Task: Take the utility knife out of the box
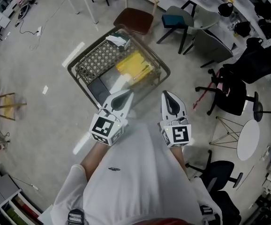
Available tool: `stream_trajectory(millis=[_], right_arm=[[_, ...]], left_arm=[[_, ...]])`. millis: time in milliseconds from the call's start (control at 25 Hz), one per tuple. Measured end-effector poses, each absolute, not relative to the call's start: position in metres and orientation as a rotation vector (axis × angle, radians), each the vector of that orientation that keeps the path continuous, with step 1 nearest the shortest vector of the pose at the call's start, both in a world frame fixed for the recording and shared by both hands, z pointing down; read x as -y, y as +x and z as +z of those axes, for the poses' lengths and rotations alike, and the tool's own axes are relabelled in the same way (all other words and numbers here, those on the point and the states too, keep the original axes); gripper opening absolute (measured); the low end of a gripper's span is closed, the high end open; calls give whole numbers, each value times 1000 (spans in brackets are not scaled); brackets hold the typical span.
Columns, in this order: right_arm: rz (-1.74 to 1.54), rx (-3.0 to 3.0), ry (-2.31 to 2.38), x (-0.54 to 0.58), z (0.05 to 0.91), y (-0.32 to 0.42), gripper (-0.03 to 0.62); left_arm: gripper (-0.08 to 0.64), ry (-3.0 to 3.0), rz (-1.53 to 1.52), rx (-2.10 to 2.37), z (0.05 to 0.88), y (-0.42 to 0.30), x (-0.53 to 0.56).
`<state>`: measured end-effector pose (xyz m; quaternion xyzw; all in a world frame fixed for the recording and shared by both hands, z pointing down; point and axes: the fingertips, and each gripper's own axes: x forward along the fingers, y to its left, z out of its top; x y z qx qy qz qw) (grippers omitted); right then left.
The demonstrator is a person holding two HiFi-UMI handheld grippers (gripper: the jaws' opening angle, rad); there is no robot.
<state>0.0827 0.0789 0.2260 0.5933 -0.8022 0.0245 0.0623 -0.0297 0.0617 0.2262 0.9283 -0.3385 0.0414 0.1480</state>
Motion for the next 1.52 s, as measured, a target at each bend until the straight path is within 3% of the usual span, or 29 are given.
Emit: stream_trajectory(millis=[800,1520], right_arm=[[178,2355,1766,-10,248,77,0],[300,2391,1649,50,327,105,0]], left_arm=[[2,2593,162,890,254,-27,8],[2,2529,427,868,349,14,63]])
